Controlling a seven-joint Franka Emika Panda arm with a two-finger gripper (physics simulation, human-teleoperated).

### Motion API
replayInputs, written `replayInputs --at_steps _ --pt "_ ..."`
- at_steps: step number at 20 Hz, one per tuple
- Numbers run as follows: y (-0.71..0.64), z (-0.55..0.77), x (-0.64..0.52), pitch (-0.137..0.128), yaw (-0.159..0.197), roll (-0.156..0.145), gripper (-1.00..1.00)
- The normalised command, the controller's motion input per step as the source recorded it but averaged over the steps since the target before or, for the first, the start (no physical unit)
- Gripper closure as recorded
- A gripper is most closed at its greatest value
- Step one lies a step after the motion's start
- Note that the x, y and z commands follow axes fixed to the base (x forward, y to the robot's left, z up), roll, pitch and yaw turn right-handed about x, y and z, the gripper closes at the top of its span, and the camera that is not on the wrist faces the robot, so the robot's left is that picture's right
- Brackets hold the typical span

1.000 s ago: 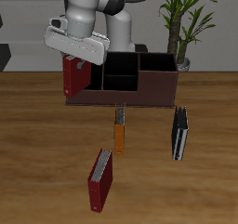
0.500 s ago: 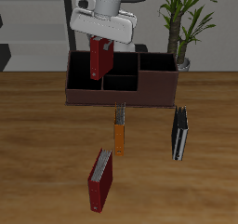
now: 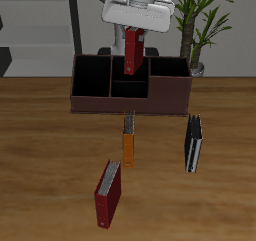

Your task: Place the right red book into the back desk caddy's right compartment

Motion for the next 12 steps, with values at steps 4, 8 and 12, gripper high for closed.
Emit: replayInputs --at_steps 4,8,12 --pt "0.61 0.13 -0.24 -0.027 0.079 0.038 1.00" --pt "0.51 0.08 -0.21 -0.020 0.073 0.021 1.00" --pt "0.58 0.07 -0.29 -0.002 0.044 0.056 1.00"
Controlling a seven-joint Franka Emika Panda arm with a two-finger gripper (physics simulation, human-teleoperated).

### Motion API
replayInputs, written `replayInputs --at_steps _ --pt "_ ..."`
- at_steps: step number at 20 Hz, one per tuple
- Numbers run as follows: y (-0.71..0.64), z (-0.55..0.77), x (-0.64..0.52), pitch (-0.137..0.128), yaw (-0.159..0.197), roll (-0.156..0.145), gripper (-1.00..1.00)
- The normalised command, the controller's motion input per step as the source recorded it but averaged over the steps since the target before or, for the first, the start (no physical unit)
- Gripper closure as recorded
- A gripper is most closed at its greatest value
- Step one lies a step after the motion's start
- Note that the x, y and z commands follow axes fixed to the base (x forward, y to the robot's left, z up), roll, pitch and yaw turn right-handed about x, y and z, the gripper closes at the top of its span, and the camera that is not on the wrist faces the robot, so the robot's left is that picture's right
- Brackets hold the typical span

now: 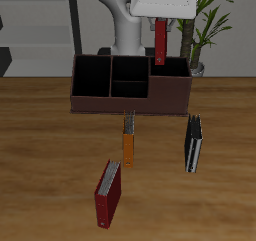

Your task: Place the right red book into the back desk caddy's right compartment

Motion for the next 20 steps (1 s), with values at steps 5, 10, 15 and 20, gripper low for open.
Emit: replayInputs --at_steps 5,10,15,20 --pt "0.50 0.00 -0.28 0.004 0.038 0.056 1.00" --pt "0.33 -0.02 -0.15 -0.004 0.038 0.006 1.00" --pt "0.16 -0.08 -0.03 0.018 -0.005 0.015 1.00" --pt "-0.01 -0.18 -0.02 0.029 -0.027 -0.008 1.00"
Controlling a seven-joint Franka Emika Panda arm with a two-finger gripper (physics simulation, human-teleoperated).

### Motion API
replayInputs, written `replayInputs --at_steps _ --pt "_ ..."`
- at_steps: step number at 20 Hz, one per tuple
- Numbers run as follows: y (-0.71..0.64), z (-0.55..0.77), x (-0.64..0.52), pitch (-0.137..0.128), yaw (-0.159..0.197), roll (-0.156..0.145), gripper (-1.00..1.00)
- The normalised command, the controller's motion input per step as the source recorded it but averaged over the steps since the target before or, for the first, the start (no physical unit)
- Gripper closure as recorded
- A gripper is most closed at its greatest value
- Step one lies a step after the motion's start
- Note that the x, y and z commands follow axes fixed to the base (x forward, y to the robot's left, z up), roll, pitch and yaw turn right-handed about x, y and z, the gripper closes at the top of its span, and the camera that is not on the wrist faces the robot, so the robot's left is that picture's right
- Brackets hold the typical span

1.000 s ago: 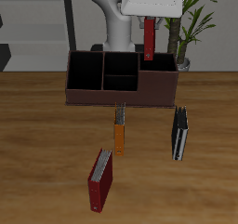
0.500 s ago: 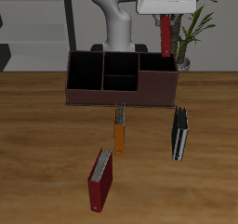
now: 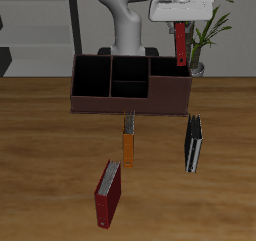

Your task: Place the right red book into the back desk caddy's right compartment

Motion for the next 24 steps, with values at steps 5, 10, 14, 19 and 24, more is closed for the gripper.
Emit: replayInputs --at_steps 5,10,14,19,24 --pt "-0.13 -0.21 0.01 0.037 -0.027 -0.022 1.00" --pt "-0.03 -0.14 -0.07 0.025 -0.009 0.008 1.00" --pt "0.01 -0.14 -0.03 0.030 -0.018 0.000 1.00" --pt "0.01 -0.31 0.00 0.051 -0.021 0.021 1.00" --pt "-0.05 -0.37 0.10 0.068 -0.020 -0.003 1.00"
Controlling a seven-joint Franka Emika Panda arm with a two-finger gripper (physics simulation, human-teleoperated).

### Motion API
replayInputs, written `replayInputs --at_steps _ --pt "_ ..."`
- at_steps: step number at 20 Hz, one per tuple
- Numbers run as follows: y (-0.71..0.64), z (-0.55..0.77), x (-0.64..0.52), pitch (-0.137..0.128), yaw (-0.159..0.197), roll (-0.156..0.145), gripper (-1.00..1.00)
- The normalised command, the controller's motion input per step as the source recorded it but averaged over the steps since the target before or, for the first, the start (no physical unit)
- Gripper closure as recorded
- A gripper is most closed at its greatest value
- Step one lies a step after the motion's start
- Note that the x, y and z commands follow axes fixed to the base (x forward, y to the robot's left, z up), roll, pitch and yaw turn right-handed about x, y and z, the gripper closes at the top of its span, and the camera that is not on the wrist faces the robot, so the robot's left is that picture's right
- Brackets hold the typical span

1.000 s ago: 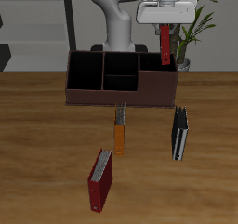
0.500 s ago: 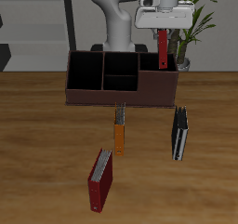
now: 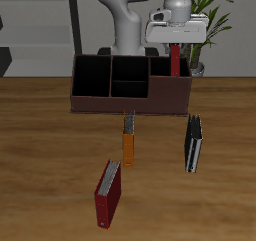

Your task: Place the right red book into the back desk caddy's right compartment

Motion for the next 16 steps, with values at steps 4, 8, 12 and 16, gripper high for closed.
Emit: replayInputs --at_steps 4,8,12,16 --pt "-0.15 -0.58 0.25 0.103 -0.017 -0.015 1.00" --pt "-0.08 -0.42 0.15 0.079 -0.006 0.000 1.00" --pt "-0.09 -0.35 0.12 0.082 -0.017 0.000 1.00" --pt "-0.08 -0.25 0.00 0.055 0.005 0.049 -1.00"
